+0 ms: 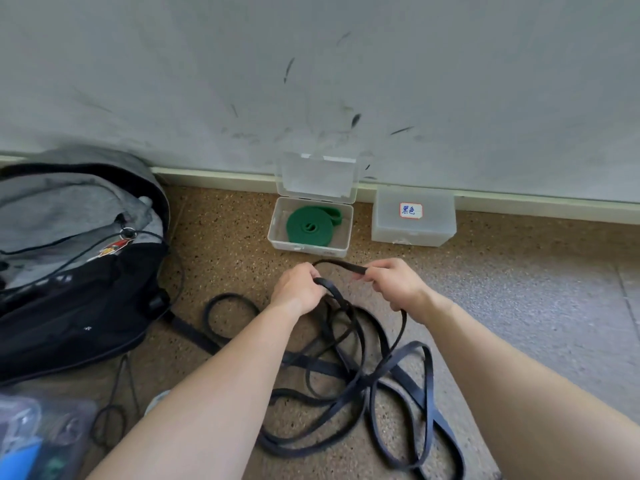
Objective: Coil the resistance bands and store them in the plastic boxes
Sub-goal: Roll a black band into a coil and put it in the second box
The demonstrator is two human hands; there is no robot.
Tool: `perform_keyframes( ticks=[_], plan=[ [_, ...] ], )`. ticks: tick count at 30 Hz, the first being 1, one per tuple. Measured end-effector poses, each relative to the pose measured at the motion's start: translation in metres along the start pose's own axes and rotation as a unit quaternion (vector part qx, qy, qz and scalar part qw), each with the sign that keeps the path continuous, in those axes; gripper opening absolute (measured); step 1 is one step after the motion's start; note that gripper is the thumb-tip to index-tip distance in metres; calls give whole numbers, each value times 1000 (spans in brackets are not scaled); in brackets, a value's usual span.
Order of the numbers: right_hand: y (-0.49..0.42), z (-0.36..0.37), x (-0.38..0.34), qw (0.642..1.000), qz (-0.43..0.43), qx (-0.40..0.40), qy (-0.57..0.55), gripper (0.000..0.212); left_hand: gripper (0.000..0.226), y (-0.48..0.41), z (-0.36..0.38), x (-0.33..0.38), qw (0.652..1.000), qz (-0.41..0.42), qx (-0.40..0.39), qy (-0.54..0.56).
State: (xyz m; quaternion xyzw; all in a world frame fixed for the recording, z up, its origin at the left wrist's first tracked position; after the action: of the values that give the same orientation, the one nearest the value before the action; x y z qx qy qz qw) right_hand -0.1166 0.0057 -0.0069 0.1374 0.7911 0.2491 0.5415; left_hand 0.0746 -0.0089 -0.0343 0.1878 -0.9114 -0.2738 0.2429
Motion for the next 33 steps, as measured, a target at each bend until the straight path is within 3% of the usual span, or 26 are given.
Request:
perform_keyframes(
  ticks=[7, 10, 12, 15, 18, 20, 22, 23, 25, 27, 28, 29, 31, 33],
  plan=[
    [31, -43, -56, 985, -51, 73, -147, 25, 34, 44, -46, 14, 998, 9, -32, 50],
    [55, -55, -99, 972, -85, 52, -211, 27, 40, 71, -69, 29, 998, 38, -50, -21],
    [74, -60, -133, 967, -108, 24, -229, 27, 71, 85, -81, 38, 995, 49, -61, -56],
    [106, -64, -180, 968, -138, -21, -209, 28, 124, 101, -102, 58, 987, 101, -100, 77],
    [135, -69, -220, 967, -175, -54, -178, 28, 139, 131, -131, 83, 955, 197, -145, 165],
    [151, -72, -242, 959, -204, -55, -187, 26, 133, 154, -144, 99, 917, 242, -216, 232],
    [166, -73, -261, 942, -231, -51, -238, 24, 122, 177, -153, 115, 893, 283, -237, 259],
    [174, -71, -269, 932, -238, -56, -268, 23, 109, 186, -155, 123, 892, 298, -225, 254],
    [189, -67, -283, 923, -250, -57, -287, 21, 64, 204, -156, 138, 899, 314, -176, 247],
    [199, -72, -294, 940, -292, 35, -172, 21, 24, 221, -162, 149, 897, 297, -146, 292],
    [204, -79, -297, 939, -313, 121, -71, 24, 22, 226, -166, 152, 888, 279, -148, 334],
    [208, -87, -298, 921, -325, 214, 1, 27, 24, 229, -173, 154, 872, 261, -154, 383],
    [213, -98, -285, 898, -309, 311, -45, 40, 27, 234, -192, 157, 820, 232, -178, 493],
    [208, -96, -260, 920, -270, 217, -185, 67, 26, 239, -213, 162, 736, 212, -214, 606]
  ],
)
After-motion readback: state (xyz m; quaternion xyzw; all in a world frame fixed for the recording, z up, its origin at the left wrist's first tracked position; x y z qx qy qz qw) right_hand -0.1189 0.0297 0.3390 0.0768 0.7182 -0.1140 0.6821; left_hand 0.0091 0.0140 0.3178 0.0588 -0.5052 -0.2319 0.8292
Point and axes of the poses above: each hand's wrist, its own y-axis away from the middle knuckle, its own z-axis out of the palm, x = y × z, the point moved 4 cm from there along -y, towards the middle knuckle, and after that the axes turned 7 degrees about -z, right-handed, at the moved point
